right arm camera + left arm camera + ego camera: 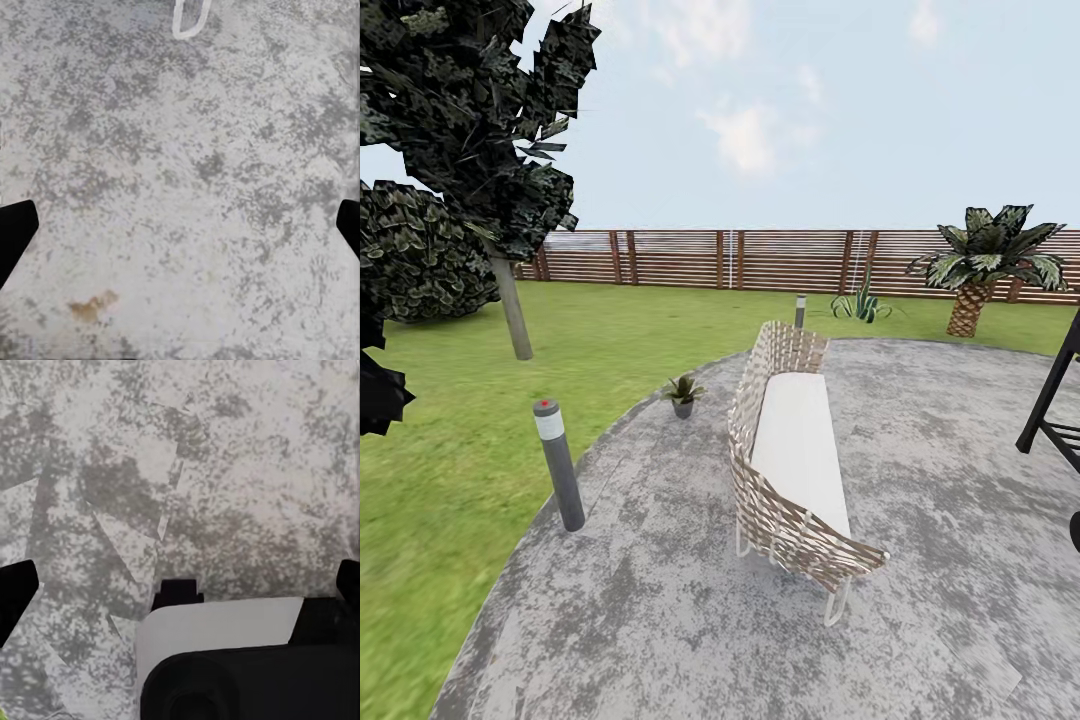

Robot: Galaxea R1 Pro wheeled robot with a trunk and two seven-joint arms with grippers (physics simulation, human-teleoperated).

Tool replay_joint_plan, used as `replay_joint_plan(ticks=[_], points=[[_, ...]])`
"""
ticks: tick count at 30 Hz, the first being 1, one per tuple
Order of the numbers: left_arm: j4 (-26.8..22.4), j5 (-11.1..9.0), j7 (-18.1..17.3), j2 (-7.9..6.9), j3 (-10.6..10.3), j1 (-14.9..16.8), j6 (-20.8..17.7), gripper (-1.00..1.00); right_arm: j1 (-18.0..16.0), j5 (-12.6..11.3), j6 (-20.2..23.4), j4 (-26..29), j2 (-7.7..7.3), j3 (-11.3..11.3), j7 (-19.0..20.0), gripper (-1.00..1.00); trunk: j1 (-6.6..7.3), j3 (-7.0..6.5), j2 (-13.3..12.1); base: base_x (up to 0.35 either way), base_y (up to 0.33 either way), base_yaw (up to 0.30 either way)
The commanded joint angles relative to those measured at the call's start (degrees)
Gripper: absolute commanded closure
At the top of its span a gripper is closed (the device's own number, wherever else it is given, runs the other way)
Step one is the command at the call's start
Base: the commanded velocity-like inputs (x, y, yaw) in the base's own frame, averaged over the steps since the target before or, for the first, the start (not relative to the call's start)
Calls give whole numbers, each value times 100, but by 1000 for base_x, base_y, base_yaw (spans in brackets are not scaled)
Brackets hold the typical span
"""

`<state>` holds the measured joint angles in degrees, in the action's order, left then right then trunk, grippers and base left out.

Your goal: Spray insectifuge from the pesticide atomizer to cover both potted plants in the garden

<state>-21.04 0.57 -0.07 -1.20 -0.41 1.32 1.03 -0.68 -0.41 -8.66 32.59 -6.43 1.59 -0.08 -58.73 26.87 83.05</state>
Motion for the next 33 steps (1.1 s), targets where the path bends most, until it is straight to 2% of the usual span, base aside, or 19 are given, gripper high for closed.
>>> replay_joint_plan(ticks=[1, 7, 8, 11, 14, 17, 19, 33], points=[[-140, 9, -1, 1, -3, 1, 11, -100, -3, -10, -90, 113, 3, 22, 6, -100, 0, 6, 3, 0, 0, 0], [-834, 13, -8, 24, -5, 7, 13, -100, -3, -13, -331, 352, 48, 50, 16, -100, 0, 6, 3, 0, 0, 0], [-1043, 7, -5, 30, -10, 171, 103, -100, -3, -12, -360, 367, 57, 47, 17, -100, 0, 6, 3, 0, 0, 0], [-1061, 3, 6, 24, 0, 308, 299, -100, -3, -5, -364, 341, 57, 55, 3, -100, 0, 7, 3, 0, 0, -32], [-1013, -3, 21, 12, 10, 307, 590, -100, -3, -3, -364, 336, 55, 59, -2, -100, 0, 9, 3, 0, 0, -191], [-774, -7, 30, 6, 14, 288, 954, -100, -3, -3, -364, 318, 58, 55, -3, -100, 0, 9, 3, 0, 0, -260], [-588, -10, 32, 10, 14, 284, 1056, -100, -3, -5, -364, 308, 64, 48, -1, -100, 0, 9, 3, 0, 0, -282], [-410, -22, 42, 6, 17, 282, 1136, -100, -3, -3, -364, 292, 80, 52, -2, -100, 0, 9, 3, 0, 0, -291]])
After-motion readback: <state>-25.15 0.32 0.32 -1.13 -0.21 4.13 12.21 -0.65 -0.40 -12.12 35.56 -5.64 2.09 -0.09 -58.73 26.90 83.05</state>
